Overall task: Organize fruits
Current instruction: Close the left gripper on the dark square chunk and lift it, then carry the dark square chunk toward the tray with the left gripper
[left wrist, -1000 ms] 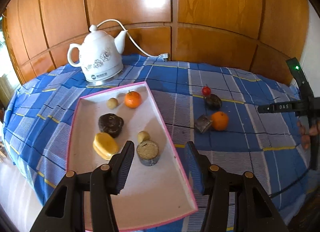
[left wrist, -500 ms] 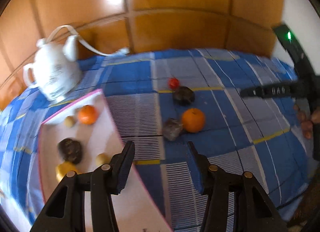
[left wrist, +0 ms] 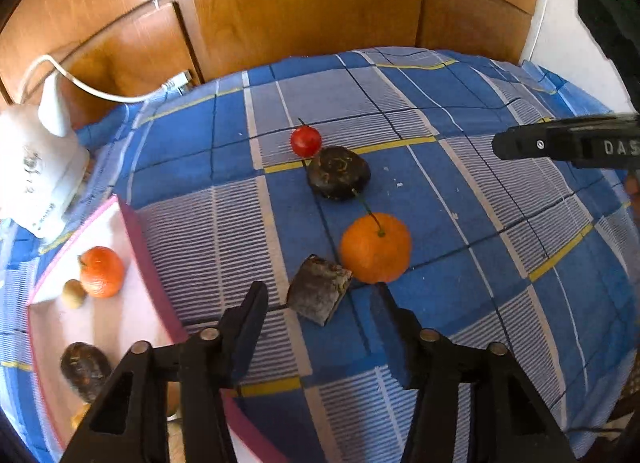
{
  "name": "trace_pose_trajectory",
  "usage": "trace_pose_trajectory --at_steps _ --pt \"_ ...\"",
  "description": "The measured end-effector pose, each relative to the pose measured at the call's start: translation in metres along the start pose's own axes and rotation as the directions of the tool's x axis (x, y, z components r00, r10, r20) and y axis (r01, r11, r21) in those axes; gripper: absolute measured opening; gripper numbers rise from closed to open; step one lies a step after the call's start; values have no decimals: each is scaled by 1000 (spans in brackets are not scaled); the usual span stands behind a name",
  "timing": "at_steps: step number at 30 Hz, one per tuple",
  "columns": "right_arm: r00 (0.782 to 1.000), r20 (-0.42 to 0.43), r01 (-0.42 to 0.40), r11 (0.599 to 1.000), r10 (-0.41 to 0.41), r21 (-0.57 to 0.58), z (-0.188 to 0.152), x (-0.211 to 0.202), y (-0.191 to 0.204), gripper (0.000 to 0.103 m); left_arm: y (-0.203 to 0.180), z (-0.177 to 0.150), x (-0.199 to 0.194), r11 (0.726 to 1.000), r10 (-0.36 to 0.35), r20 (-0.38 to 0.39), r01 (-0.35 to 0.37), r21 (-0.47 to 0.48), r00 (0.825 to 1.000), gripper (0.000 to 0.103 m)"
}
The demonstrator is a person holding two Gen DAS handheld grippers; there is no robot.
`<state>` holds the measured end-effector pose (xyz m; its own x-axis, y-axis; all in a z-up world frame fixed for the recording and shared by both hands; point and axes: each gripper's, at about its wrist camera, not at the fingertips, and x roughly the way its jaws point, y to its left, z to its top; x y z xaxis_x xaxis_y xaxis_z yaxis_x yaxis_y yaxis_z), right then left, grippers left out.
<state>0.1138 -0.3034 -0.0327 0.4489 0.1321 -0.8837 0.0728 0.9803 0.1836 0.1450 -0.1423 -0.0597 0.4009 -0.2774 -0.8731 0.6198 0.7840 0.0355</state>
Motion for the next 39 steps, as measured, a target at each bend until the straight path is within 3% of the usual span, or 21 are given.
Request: trace_pose_trajectory --at_steps 2,3,11,20,33,39 --pt "1000 -4 6 1000 -6 -5 0 2 0 33 -3 -1 9 1000 -2 -24 2 4 1000 31" --pt "1000 -2 17 1000 -17 -14 0 2 1 33 -3 -2 12 1000 7 -28 -7 7 1000 29" --pt "999 -13 31 999 -31 -8 1 5 -3 33 -12 -27 -17 997 -30 51 34 -74 998 29" --pt "998 -51 34 999 -35 -22 0 11 0 33 -36 -74 -43 989 -52 83 62 -131 995 29" --pt "984 -146 96 994 -102 -49 -10 37 -5 33 -36 -86 -75 985 37 140 -12 -175 989 29" --pt "983 -140 108 991 -118 -77 -13 39 -3 33 -33 -88 -84 982 50 157 -19 -189 986 29"
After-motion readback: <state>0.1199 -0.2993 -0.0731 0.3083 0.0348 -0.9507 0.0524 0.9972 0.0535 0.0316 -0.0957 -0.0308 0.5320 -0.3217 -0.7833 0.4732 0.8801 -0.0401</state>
